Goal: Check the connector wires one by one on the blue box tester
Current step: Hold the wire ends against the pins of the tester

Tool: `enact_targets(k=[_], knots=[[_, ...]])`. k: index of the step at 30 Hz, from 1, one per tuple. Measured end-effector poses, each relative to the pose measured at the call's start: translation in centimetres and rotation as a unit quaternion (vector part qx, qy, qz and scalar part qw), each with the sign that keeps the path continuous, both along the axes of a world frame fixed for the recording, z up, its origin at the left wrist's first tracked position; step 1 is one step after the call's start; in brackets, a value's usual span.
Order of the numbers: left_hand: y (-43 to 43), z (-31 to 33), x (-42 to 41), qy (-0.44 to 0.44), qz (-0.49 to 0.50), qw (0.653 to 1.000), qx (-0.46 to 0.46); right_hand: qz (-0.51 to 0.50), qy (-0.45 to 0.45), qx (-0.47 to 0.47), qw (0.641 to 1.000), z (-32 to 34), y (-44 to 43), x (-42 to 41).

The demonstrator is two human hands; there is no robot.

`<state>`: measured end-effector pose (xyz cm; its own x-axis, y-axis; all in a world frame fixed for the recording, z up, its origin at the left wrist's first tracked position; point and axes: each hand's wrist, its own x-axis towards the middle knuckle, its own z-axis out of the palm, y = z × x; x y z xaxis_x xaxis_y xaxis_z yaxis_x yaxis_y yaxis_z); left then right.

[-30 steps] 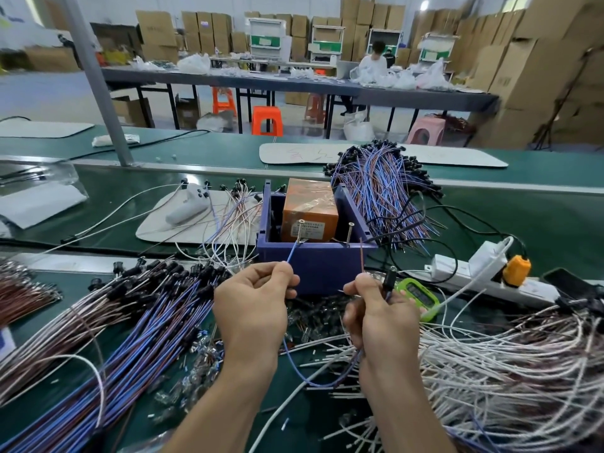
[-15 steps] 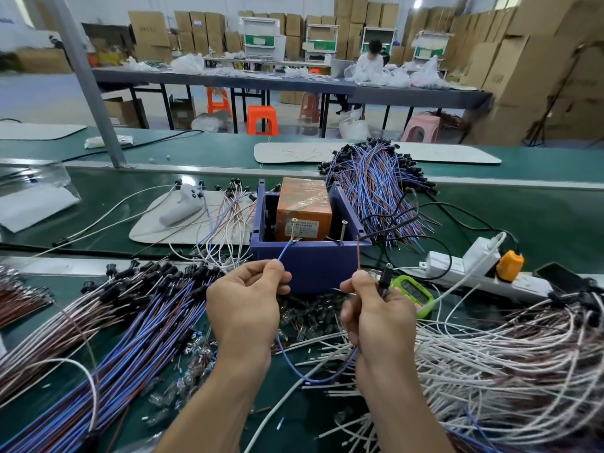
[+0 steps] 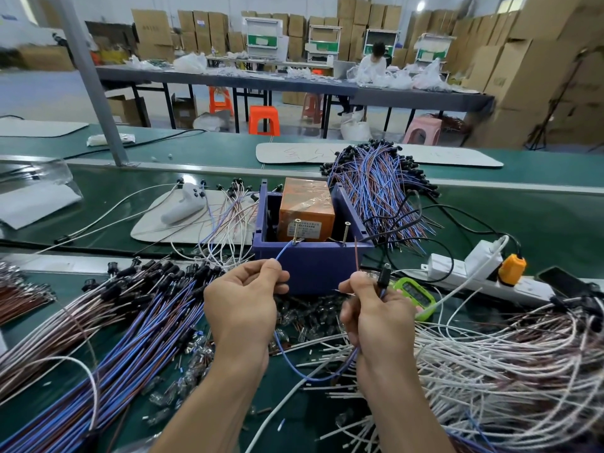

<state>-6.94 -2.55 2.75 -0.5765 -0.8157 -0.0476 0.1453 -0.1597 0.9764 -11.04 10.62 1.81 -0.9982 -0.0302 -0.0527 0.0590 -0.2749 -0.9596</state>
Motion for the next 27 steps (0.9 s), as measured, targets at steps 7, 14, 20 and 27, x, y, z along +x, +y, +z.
enact_targets(k=[7,14,20,27], knots=[[0.2,0.1,0.1,-0.013,0.003,1.000,-0.006,0.011,-0.003,0.002,1.000,-0.6,-0.4,-0.2],[0.2,0.3,0.3,-0.010,0.000,1.000,-0.016,0.036,0.028,0.017,0.999,-1.0,-0.6,-0.4],[0.2,0.3,0.1,-0.007,-0.010,1.000,-0.019,0.039,0.032,0.008,0.999,-1.1,-0.6,-0.4],[0.4,0.3,0.1,-0.006,-0.022,0.999,-0.035,0.024,0.032,0.006,0.999,-1.0,-0.4,-0.2]])
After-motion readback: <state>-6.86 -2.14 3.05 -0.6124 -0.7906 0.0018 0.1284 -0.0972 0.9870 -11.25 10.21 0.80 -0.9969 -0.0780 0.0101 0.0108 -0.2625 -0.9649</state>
